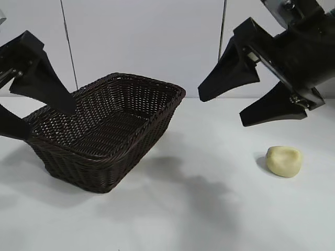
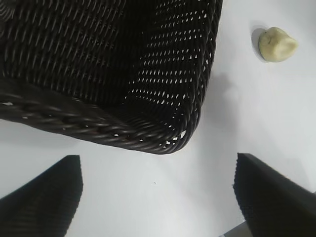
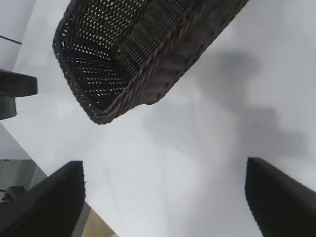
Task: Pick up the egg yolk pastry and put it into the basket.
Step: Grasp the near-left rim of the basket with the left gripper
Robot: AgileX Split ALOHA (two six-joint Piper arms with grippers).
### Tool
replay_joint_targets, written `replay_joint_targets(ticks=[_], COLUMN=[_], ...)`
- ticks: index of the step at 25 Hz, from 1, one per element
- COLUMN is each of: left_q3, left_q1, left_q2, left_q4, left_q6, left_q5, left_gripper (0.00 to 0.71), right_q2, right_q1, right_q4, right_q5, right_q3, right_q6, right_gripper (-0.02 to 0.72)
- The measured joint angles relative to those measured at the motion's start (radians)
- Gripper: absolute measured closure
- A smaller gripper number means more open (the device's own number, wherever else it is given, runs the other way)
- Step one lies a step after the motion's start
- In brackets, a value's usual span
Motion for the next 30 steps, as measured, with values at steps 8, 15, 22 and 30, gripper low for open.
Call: replay_joint_targets(ticks=[8,15,22,30], left_q3=[-0.032,-0.065,-0.09,-0.09], left_q1=[0.0,0.0,0.0,-0.037], left_q2=[0.002,0.054,0.111,0.143], left_q4=[0.012,0.175,0.332,0.402], left_q6=[-0.17,-0.504,-0.721,-1.004], left_q5=[-0.064,-0.072,-0.026,-0.091], left_gripper=[0.105,0.105,0.105,0.105], right_q2=[0.0,0.0,0.0,0.0], right_q1=[0.0,0.0,0.0,0.0], right_q4=[0.004,0.007,0.007,0.007], right_q5=[-0.011,-0.025,-0.037,-0.038], right_q3=[-0.002,-0.002,-0.002,-0.002], right_q6=[0.0,0.0,0.0,0.0], right_gripper=[0.072,0.072,0.072,0.072])
